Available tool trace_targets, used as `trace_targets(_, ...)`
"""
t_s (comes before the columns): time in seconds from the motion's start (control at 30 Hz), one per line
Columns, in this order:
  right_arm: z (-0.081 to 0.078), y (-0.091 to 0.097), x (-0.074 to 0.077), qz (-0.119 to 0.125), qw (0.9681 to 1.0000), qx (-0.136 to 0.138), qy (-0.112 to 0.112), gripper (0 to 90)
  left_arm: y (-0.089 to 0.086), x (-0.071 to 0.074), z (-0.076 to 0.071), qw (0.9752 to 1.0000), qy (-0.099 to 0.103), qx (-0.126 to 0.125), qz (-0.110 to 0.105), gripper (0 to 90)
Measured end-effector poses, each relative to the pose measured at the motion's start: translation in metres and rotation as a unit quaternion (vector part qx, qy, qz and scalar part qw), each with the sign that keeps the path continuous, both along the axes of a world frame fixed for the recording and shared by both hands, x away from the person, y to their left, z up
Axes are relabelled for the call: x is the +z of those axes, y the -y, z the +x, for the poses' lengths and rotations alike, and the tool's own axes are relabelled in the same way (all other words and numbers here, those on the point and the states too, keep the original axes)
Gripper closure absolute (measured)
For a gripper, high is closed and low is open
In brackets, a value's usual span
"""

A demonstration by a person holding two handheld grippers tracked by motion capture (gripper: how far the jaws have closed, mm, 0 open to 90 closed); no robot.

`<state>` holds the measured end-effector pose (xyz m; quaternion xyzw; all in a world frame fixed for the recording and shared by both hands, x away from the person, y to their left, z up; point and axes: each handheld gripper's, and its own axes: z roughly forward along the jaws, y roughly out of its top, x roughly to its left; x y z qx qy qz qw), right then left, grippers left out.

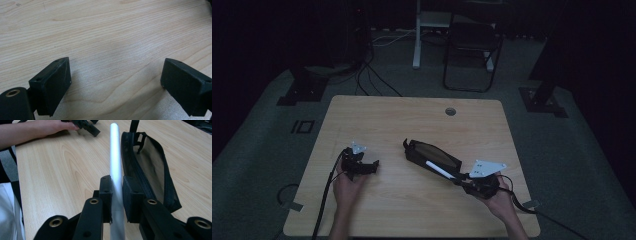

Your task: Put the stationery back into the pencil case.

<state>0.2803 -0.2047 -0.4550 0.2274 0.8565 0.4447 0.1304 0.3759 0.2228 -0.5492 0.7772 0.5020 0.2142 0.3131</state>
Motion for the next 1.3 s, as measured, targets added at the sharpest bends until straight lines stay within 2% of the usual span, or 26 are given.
trace_targets(0.4,0.005,0.010,0.012,0.016,0.9999,-0.002,0.000,78.9,0.000,0.000,0.000,1.0000,0.000,0.000,0.000,9.8)
trace_targets(1.3,0.013,0.022,0.034,0.024,0.9995,-0.015,0.016,78.9,0.000,0.000,0.000,1.0000,0.000,0.000,0.000,9.8)
